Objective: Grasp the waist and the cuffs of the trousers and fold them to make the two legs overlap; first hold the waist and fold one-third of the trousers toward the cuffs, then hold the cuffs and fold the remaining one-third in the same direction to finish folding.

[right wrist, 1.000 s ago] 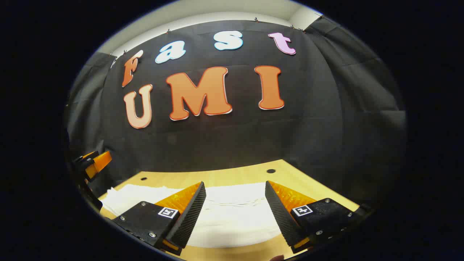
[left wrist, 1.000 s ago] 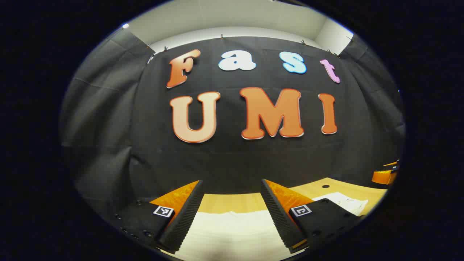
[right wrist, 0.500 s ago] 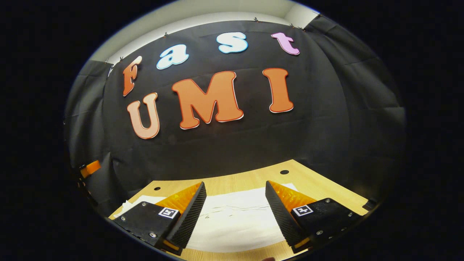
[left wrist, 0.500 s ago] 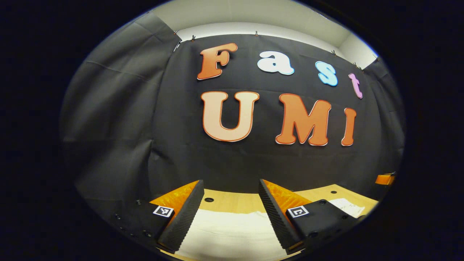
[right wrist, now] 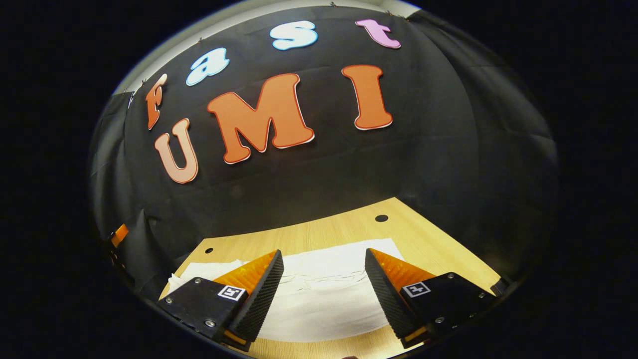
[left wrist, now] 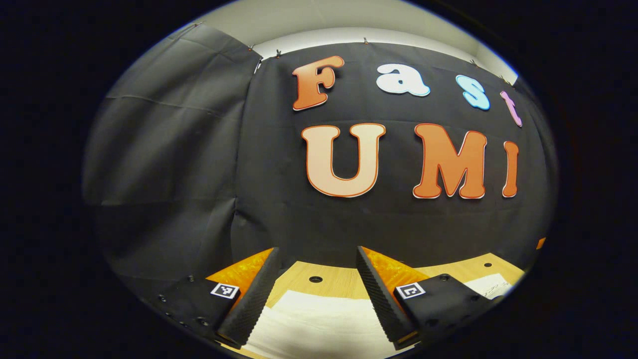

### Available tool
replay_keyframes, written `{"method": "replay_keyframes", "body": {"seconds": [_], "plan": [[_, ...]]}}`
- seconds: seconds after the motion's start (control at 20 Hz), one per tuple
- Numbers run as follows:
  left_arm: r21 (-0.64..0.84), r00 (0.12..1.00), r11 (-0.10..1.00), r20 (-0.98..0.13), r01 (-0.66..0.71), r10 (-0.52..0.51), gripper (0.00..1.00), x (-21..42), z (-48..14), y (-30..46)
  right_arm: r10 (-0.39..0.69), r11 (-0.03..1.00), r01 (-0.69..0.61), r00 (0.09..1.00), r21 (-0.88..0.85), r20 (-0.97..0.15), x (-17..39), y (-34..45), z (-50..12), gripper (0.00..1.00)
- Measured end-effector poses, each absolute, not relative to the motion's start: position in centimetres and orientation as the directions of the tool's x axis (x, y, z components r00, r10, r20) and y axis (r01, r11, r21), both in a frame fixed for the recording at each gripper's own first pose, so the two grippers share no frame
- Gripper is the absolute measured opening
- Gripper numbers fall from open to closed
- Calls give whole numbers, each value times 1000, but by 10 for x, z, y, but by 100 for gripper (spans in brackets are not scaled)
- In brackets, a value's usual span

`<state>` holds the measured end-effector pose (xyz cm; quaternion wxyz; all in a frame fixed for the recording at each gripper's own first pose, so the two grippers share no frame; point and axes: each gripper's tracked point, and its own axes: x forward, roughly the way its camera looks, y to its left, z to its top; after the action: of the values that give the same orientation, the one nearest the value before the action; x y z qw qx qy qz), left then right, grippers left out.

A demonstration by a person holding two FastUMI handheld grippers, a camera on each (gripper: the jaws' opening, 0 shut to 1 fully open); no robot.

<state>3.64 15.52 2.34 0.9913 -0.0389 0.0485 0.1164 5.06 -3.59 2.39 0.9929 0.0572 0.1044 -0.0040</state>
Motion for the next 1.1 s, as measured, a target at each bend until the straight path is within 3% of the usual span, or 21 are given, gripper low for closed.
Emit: {"method": "replay_keyframes", "body": {"seconds": [0.4, 0.8, 1.1], "plan": [[-17, 932, 941, -149, -337, 331, 99, 34, 9, 124, 1, 931, 136, 927, 338, -374, 82, -120, -26, 98], [31, 946, 968, -205, -250, 250, 99, 64, -13, 91, -3, 731, 440, 766, 522, -642, 53, -164, -142, 99], [32, 945, 971, -224, -238, 239, 99, 79, -23, 107, 11, 657, 547, 681, 519, -732, 37, -155, -189, 98]]}}
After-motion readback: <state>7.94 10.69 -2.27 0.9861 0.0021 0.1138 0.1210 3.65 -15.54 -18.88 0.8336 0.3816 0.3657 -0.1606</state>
